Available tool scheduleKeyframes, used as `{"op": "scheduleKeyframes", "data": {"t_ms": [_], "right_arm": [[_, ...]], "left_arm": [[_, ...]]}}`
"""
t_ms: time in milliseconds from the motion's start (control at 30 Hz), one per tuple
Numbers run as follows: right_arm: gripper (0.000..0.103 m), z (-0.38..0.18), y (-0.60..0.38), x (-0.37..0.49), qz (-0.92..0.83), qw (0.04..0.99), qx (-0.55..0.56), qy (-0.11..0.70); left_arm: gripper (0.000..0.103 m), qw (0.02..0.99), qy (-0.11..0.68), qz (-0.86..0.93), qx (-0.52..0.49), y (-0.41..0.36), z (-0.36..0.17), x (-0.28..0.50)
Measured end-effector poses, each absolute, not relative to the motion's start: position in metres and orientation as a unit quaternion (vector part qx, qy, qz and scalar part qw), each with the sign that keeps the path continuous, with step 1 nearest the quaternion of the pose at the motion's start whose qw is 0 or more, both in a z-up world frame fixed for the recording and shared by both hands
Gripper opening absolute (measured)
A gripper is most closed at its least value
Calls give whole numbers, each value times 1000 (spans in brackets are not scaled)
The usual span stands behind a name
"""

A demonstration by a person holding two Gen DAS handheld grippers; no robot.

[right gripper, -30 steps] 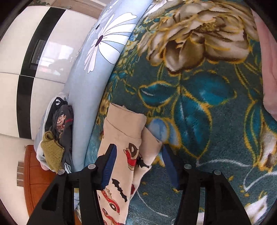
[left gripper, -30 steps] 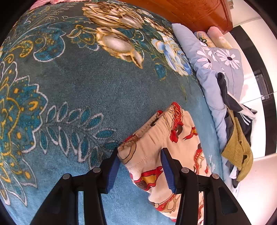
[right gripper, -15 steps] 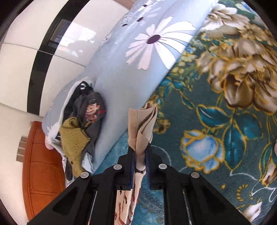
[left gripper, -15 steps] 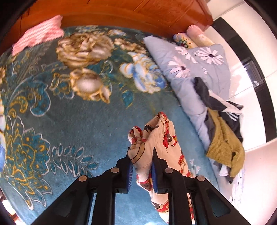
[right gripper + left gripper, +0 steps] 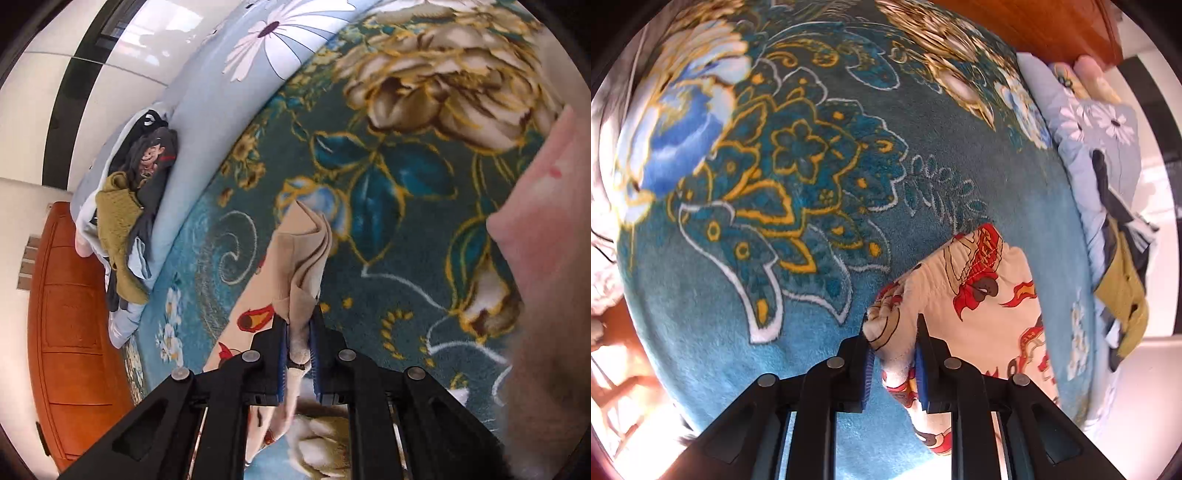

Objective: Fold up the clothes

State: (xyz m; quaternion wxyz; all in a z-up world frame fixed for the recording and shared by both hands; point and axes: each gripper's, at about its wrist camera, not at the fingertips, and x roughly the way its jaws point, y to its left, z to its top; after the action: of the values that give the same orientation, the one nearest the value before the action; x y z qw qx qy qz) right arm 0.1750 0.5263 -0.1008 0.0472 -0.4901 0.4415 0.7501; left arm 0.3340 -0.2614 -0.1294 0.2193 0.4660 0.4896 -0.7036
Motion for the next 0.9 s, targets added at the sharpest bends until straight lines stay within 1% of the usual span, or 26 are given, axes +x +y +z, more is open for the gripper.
{"op": "scheduleKeyframes", "data": {"t_ms": [67,133,167,200,233,267,333,433,533,600,700,900], "right_arm": [[11,-98,523,177,754,47,-487,437],[11,-84,524,175,764,40,-478,432],[11,-74,521,173,774,33,-473,420],[11,-62,516,171,787,24,-468,402],[11,-49,508,169,802,13,-464,375],[11,-36,497,167,817,0,-458,351],[11,-12,470,164,841,-32,-445,305],[11,13,423,156,862,-73,-435,249],[11,29,372,153,870,-126,-424,219],[11,32,334,153,870,-161,-423,198],[11,18,278,158,859,-201,-436,177],[11,-53,171,186,820,-238,-514,81]], "left_arm": [[24,210,499,-707,455,-261,-125,337],[25,197,483,-719,460,-259,-115,333],[29,194,475,-722,465,-257,-111,331],[38,197,470,-721,470,-255,-109,331],[45,203,467,-718,474,-253,-108,331],[55,209,468,-712,480,-251,-109,332],[56,217,478,-692,495,-244,-115,337],[56,211,478,-702,484,-226,-108,351],[56,215,449,-730,468,-199,-95,367],[56,213,449,-739,455,-186,-89,377],[56,209,459,-744,439,-174,-83,390],[56,203,451,-754,433,-170,-70,406]]}}
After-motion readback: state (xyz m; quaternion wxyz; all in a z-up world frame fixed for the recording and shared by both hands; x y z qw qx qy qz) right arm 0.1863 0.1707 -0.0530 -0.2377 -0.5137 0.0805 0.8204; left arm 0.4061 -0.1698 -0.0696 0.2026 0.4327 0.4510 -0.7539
